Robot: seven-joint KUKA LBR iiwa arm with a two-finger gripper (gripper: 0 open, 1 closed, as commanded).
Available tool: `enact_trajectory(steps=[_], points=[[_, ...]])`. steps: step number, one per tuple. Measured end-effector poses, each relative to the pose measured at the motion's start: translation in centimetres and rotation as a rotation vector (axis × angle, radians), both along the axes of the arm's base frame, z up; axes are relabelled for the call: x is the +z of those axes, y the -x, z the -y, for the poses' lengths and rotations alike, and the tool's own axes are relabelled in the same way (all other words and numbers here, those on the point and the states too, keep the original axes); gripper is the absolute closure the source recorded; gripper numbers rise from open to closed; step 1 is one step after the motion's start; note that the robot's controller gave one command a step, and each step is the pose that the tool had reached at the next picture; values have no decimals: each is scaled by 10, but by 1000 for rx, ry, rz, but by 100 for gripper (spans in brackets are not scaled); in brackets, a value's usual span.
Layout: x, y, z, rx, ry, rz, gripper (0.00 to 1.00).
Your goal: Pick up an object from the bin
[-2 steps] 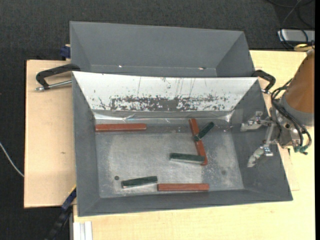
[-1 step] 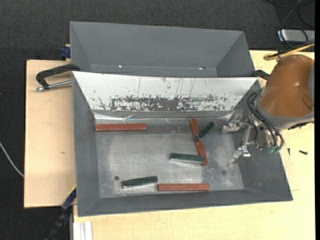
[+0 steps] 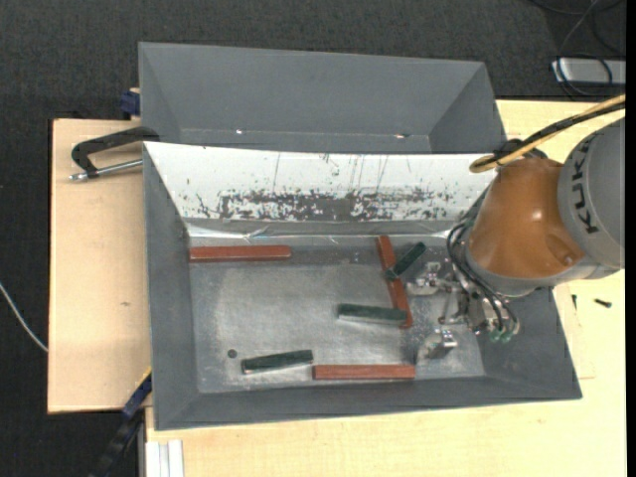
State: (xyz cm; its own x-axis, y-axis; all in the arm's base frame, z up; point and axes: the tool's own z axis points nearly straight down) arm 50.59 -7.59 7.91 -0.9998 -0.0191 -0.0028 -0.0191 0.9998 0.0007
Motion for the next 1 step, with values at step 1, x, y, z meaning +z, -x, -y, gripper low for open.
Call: enact_trajectory(steps=[1], points=[[-4,-10,-6,-28,0,0,0]])
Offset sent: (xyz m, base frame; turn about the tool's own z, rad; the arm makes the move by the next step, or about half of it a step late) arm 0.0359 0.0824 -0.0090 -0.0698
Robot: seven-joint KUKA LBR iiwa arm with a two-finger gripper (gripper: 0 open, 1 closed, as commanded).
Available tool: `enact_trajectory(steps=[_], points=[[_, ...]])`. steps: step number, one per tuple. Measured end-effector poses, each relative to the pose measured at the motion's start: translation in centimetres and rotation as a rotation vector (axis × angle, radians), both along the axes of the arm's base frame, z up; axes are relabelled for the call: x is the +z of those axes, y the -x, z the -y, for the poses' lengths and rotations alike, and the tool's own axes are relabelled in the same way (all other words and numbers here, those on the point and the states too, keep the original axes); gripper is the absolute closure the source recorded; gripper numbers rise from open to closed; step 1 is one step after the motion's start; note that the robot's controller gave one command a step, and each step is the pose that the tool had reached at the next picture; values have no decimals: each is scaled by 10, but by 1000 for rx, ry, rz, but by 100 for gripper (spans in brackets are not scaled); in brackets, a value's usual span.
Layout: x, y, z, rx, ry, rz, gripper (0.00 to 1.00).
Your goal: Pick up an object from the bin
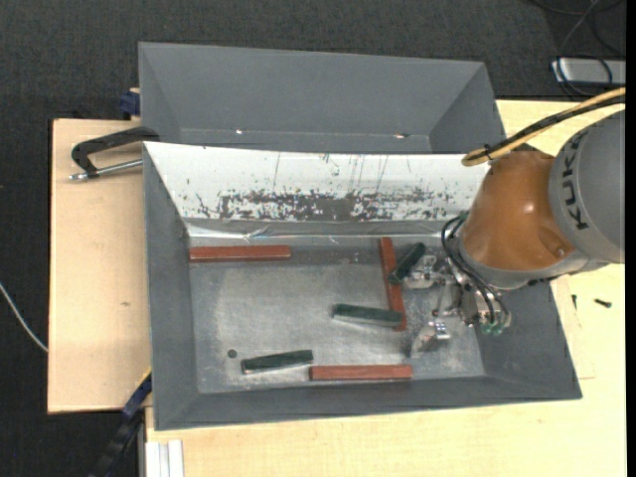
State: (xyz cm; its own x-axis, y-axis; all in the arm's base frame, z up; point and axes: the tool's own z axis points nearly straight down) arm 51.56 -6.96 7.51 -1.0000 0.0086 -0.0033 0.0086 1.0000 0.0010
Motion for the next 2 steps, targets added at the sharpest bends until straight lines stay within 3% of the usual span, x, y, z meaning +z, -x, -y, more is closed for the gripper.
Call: enact_trajectory(steps=[1,2], points=[[2,-29,-76,98,1,-1,100],[2,-29,-77,98,1,-1,100]])
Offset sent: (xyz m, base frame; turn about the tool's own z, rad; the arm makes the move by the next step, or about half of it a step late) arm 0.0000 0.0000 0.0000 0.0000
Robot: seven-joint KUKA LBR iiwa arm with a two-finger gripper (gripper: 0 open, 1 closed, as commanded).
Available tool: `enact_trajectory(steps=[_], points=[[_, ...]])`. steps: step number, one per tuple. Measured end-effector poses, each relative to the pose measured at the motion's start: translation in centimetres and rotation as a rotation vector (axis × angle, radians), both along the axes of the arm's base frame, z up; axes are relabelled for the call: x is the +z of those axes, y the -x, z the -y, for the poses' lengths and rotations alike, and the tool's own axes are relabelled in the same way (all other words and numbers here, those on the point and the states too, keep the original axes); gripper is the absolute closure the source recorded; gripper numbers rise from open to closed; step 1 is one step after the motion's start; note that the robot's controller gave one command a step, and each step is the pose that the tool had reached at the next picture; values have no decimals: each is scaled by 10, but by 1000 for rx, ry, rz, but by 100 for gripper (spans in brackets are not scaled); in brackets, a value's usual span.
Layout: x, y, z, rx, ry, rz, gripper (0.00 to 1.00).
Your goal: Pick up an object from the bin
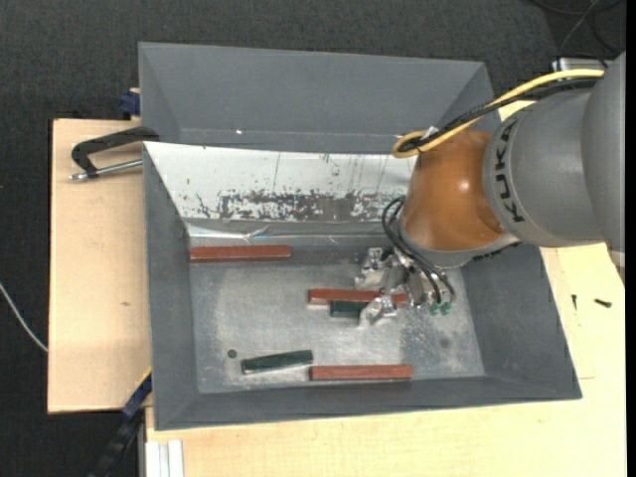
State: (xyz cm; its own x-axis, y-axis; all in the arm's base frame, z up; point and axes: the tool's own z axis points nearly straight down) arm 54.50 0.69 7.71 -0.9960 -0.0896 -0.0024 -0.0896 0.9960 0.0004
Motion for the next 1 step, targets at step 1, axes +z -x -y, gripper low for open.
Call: enact_trajectory(steps=[1], points=[[194,22,-39,-30,-2,10,100]])
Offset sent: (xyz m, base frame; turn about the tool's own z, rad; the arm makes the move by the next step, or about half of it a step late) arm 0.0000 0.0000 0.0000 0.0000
